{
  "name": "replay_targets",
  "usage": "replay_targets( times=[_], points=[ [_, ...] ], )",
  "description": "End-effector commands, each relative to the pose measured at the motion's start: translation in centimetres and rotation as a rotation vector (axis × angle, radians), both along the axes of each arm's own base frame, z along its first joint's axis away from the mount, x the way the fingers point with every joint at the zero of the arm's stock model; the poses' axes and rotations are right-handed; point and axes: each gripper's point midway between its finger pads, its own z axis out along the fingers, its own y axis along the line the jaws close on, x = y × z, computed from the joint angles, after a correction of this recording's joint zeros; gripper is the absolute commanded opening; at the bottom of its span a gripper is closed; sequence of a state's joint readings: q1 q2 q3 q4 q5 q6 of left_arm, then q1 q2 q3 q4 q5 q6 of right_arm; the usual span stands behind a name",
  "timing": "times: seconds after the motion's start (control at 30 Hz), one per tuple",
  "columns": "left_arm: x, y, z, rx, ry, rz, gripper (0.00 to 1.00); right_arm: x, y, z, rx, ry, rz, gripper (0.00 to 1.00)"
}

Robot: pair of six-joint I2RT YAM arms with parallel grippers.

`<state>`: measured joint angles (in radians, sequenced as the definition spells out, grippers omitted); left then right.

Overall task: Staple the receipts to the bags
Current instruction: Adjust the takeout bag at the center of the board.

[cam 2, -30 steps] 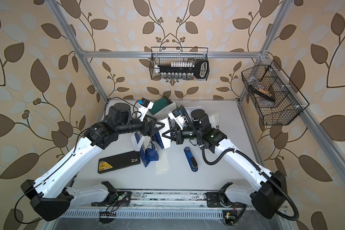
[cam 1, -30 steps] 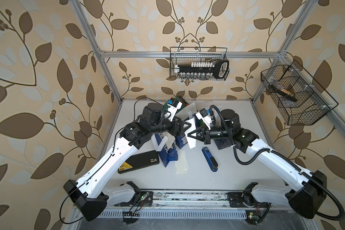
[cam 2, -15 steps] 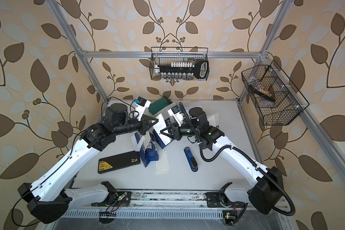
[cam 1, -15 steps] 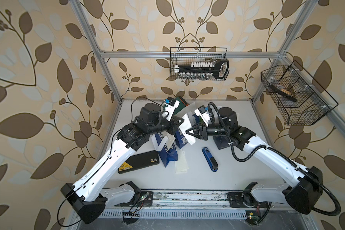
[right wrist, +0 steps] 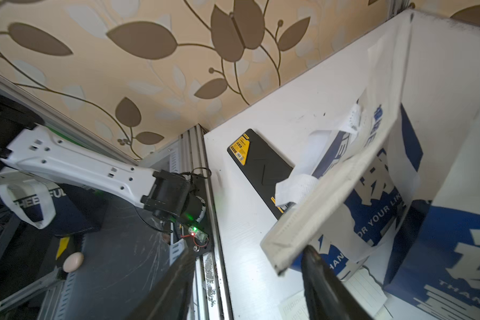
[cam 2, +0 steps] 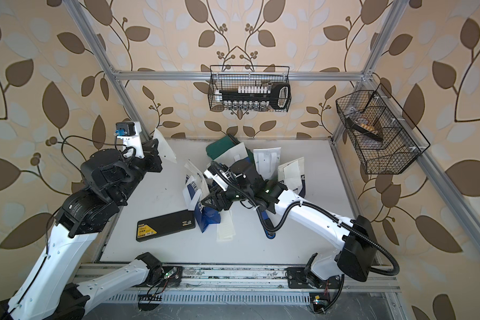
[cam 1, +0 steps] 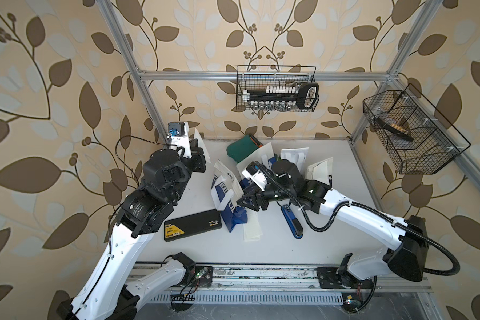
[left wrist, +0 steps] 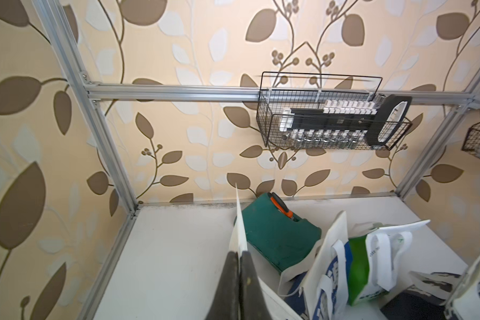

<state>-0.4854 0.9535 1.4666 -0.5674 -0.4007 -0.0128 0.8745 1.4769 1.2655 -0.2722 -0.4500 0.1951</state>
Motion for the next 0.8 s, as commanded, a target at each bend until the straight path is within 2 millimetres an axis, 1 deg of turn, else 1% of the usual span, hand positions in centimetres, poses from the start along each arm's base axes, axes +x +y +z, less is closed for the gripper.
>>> replay_targets(
  times=[0.0,0.07,0.13,0.23,0.37,0.47,0.53,0.6,0.63,0.67,0.7,0.77],
  points=[
    [0.2,0.3,-0.4,0.11,0.038,-0.029,0.0,2.1,0.1,-0.3,-0.075,-0.06,-0.074,0.49],
    [0.0,-0.4,-1.2,0.134,0.071,-0.113,0.0,3.3,-0.2,-1.3,-0.127,-0.056,-0.122,0.34],
    [-0.1,-1.1,-1.8,0.138,0.102,-0.188,0.0,4.6,-0.8,-1.8,-0.157,-0.055,-0.18,0.16],
    [-0.6,-3.1,-3.2,0.161,0.167,-0.341,0.0,6.4,-2.0,-1.7,-0.169,-0.074,-0.262,0.01],
    [-1.5,-5.8,-4.7,0.168,0.241,-0.523,0.0,8.6,-3.8,-1.0,-0.215,-0.141,-0.324,0.0],
    [-2.5,-7.4,-5.5,0.168,0.271,-0.651,0.0,10.4,-5.1,-0.7,-0.275,-0.192,-0.36,0.0],
    [-3.6,-8.8,-6.2,0.16,0.304,-0.765,0.0,11.3,-5.9,-0.6,-0.297,-0.207,-0.366,0.0],
    [-4.2,-9.8,-6.9,0.146,0.345,-0.846,0.0,12.0,-6.5,-0.3,-0.305,-0.216,-0.361,0.0],
    [-4.3,-10.2,-7.3,0.139,0.362,-0.883,0.0,11.9,-6.6,0.1,-0.291,-0.214,-0.331,0.01],
    [-4.5,-10.6,-7.7,0.134,0.379,-0.916,0.0,12.0,-6.9,0.5,-0.277,-0.213,-0.313,0.02],
    [-4.5,-10.9,-8.2,0.132,0.395,-0.941,0.0,12.0,-7.4,1.3,-0.246,-0.213,-0.293,0.06],
    [-4.3,-11.3,-9.1,0.135,0.425,-0.972,0.0,11.2,-7.9,2.9,-0.178,-0.218,-0.236,0.18]
  ],
)
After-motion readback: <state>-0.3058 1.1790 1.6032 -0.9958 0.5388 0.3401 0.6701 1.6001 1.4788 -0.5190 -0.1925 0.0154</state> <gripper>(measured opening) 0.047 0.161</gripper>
